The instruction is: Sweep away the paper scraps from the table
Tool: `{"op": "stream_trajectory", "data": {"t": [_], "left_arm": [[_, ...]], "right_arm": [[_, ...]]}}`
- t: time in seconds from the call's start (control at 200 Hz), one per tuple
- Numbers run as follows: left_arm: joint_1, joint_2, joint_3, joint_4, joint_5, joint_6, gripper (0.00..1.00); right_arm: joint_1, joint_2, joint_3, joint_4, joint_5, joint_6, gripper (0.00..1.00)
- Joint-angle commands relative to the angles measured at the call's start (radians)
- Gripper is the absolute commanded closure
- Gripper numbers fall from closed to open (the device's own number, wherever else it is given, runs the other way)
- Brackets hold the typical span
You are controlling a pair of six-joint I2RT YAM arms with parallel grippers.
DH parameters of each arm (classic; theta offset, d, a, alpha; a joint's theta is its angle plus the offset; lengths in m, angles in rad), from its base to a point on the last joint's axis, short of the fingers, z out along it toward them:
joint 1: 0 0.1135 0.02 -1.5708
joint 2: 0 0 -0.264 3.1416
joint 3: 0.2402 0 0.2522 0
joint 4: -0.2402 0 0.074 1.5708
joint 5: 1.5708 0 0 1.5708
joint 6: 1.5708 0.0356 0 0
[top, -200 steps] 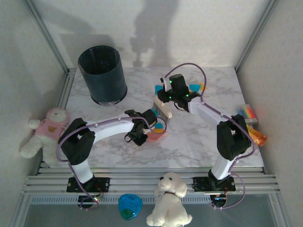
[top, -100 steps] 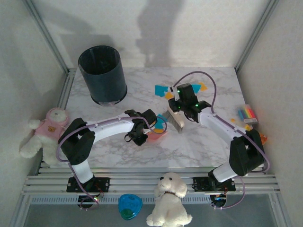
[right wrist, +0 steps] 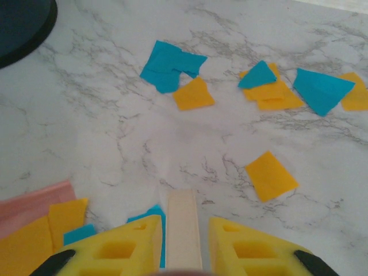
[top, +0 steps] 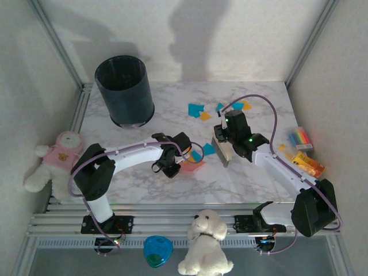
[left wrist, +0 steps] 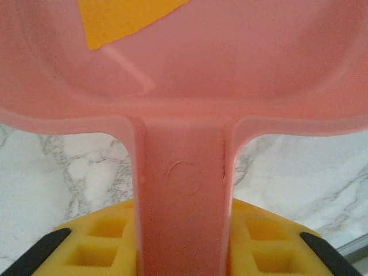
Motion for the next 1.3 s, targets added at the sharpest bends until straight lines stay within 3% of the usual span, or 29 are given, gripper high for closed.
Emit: {"op": "stream_trajectory", "data": {"t": [0.0, 0.25, 0.506, 0.716, 1.297], "left_arm": [[-0.034, -0.009, 0.022, -0.035, 0.070, 0.052, 1.00], [-0.044, 0.038, 0.048, -0.046, 0.052, 0.061, 1.00], [-0.041, 0.069, 0.085, -0.067, 0.039, 0.065, 1.00], [-0.032, 0.079, 0.100, -0.076, 0.040, 0.068, 1.00], [-0.016, 0.103, 0.125, -0.071, 0.025, 0.074, 1.00]], "right_arm": [[-0.006, -0.028, -0.012, 0.085, -0.001, 0.046, 1.00], [-0.005, -0.082, -0.090, 0.156, 0.158, 0.056, 1.00], [-0.005, -0.091, -0.189, 0.334, 0.239, -0.110, 1.00], [-0.006, -0.031, -0.171, 0.357, 0.164, -0.195, 1.00], [0.031, 0.044, -0.119, 0.249, -0.114, -0.206, 1.00]]}}
